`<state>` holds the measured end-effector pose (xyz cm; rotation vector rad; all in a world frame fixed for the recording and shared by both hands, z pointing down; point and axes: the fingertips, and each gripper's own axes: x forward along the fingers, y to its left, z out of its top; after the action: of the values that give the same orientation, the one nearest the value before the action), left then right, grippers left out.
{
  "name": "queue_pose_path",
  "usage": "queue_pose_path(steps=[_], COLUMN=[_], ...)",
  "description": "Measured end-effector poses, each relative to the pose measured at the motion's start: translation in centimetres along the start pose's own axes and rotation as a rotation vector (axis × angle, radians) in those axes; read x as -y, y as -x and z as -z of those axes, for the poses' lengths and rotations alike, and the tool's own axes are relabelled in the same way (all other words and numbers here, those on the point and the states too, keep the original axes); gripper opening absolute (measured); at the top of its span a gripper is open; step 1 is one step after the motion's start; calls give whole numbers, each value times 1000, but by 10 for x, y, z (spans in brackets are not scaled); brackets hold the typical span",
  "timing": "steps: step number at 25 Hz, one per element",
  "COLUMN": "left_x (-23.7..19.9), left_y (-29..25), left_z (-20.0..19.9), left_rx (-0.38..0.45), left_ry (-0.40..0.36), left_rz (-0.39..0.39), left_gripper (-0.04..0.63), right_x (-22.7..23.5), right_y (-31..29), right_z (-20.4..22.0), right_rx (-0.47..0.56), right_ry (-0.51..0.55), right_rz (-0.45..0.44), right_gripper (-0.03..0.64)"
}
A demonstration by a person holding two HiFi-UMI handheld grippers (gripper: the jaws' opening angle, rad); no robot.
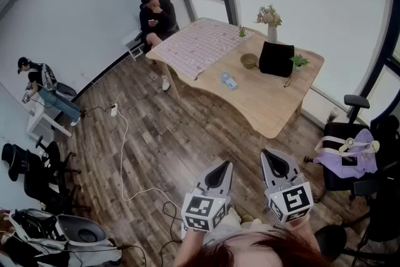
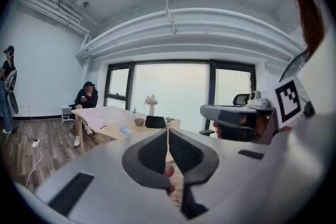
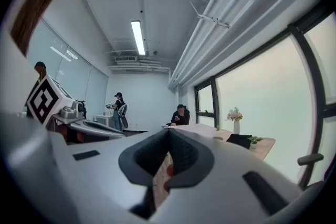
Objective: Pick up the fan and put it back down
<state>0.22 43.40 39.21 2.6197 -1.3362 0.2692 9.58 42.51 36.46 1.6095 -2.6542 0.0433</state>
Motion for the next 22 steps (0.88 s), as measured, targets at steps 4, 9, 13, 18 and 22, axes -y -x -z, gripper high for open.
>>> queue_pose_path(steps=[4,9,13,18,22], left_x=[-1,-3,-10,-27,-42], left_y=[0,-5,-15,-31,-47], left_z=[-6,-10,-12,-21,-26], left_rx=[2,6,10,21,21], left_ry=[-5,-15,-14,-12,-11], left_rz=[-9,-5,0,8,20], left_gripper=[14,14,14,14,14], right_x=[3,9,14,18,23], right_y=[1,-2,-13,-36,-58], right_z=[-4,-5,-4,-10,-11], right_rx=[6,26,32,25,20], right_ry=[-2,-25,-23,-8,4], right_rz=[0,9,5,1,2], right_gripper=[0,0,0,0,0])
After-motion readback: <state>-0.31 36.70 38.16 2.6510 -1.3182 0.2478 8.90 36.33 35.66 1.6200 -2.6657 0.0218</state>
